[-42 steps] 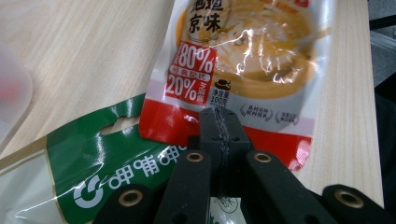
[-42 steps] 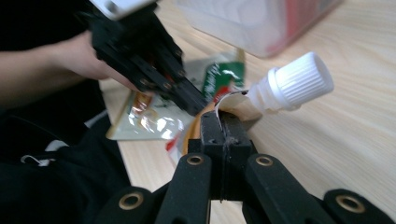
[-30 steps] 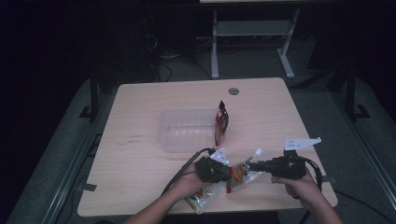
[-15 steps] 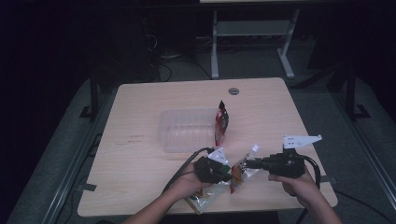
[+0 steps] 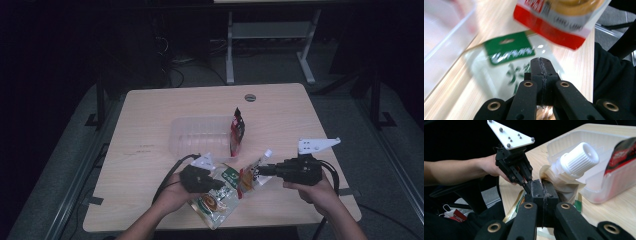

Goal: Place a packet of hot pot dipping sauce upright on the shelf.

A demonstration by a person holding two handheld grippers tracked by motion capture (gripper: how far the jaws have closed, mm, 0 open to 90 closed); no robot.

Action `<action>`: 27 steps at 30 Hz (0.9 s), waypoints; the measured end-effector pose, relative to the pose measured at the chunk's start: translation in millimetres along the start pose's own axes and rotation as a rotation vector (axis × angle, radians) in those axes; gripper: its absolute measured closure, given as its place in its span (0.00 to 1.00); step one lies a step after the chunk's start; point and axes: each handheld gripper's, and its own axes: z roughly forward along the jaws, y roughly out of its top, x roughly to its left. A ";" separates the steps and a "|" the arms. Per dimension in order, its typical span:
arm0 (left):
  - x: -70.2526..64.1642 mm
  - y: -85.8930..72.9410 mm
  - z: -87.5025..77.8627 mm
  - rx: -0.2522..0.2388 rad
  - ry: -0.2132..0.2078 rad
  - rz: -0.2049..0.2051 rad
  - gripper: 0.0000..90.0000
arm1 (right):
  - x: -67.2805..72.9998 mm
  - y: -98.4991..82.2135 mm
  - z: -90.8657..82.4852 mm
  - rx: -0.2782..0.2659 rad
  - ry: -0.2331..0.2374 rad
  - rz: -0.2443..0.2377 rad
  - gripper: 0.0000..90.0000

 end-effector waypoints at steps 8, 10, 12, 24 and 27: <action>12.3 -34.3 -36.8 -0.006 0.040 -0.086 1.00 | 0.8 16.1 6.2 -0.014 0.007 -0.022 1.00; 14.1 -41.1 -44.7 -0.014 0.050 -0.111 1.00 | 1.0 21.4 8.2 -0.013 0.009 -0.029 1.00; 15.2 -47.1 -53.1 -0.021 0.064 -0.126 0.99 | 1.0 26.7 10.5 -0.013 0.010 -0.036 1.00; 15.6 -87.8 -83.5 0.005 0.143 -0.196 0.74 | -7.0 56.4 31.7 -0.008 0.028 -0.079 1.00; 17.3 -93.3 -87.0 0.000 0.160 -0.211 0.64 | -10.3 63.2 38.1 -0.001 0.021 -0.087 1.00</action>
